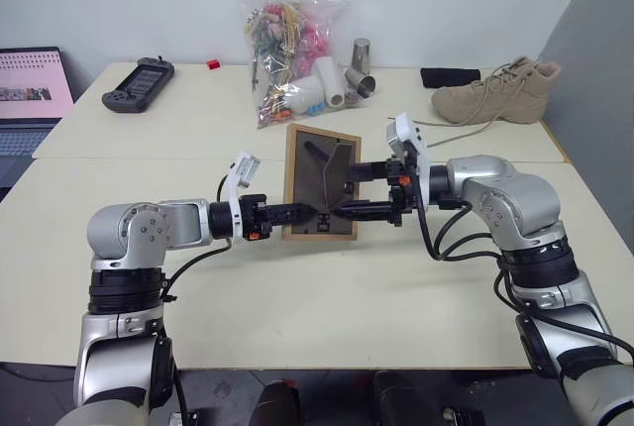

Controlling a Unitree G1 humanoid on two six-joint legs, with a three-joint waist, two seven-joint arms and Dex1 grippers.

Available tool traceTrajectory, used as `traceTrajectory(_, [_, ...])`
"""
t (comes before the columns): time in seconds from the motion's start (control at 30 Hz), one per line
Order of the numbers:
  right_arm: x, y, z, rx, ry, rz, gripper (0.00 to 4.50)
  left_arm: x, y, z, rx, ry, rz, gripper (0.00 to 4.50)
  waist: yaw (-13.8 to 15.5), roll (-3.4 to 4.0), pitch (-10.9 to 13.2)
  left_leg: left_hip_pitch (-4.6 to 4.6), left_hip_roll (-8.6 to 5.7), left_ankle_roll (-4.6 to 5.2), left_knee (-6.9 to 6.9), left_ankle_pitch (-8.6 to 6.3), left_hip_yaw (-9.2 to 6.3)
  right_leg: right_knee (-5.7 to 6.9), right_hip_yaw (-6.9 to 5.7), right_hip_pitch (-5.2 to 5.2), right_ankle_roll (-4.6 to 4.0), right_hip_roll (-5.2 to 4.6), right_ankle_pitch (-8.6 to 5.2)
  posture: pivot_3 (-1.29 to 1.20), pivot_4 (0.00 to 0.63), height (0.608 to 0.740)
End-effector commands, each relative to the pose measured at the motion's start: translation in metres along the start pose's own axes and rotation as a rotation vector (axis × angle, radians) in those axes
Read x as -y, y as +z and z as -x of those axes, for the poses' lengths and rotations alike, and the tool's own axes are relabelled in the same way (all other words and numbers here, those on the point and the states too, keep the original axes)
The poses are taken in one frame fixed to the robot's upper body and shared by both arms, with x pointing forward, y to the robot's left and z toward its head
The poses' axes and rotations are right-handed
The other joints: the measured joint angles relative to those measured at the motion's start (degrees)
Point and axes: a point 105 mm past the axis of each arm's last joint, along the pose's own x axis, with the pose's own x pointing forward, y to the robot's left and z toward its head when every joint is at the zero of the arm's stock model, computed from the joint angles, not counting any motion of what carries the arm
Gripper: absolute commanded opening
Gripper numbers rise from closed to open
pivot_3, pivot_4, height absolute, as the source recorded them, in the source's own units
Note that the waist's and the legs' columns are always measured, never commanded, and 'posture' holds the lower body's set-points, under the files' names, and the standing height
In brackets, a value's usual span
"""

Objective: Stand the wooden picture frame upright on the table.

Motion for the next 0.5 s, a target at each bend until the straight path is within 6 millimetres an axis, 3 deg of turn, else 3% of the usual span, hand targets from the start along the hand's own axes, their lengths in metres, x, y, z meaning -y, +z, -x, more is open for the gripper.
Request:
traceTrajectory(0.03, [0.024,-0.014,0.027,-0.074,-0.176,0.110,4.47,0.019,0.009,0.011,0.021,-0.064,-0.030,1.29,0.2,0.00,0.0,0.00,-0.01,0.00,0.00,0.00,0.01,-0.01,0.00,0.00,0.00,-0.01,0.00,0.00,0.150,0.740])
traceTrajectory(0.23, [0.041,-0.040,0.075,-0.158,-0.313,0.263,4.47,0.025,-0.002,0.019,-0.022,-0.102,0.052,1.29,0.5,-0.02,0.0,-0.08,-0.05,0.00,-0.01,0.00,0.01,-0.21,-0.01,0.04,0.01,-0.05,0.00,0.00,0.150,0.740])
traceTrajectory(0.43, [0.059,-0.037,0.077,-0.184,-0.481,0.887,4.47,0.030,-0.009,0.018,-0.036,-0.206,0.162,1.29,-0.2,-0.02,0.0,0.00,-0.01,0.00,-0.01,0.00,0.06,-0.18,0.05,0.04,0.02,-0.03,0.00,0.00,0.150,0.740])
traceTrajectory(0.5, [0.052,-0.026,0.066,-0.168,-0.481,1.227,4.47,0.033,-0.009,0.015,-0.035,-0.239,0.190,1.29,-0.4,-0.02,0.0,0.03,0.01,0.00,-0.01,0.00,0.06,-0.14,0.05,0.04,0.02,-0.02,0.00,0.00,0.150,0.740])
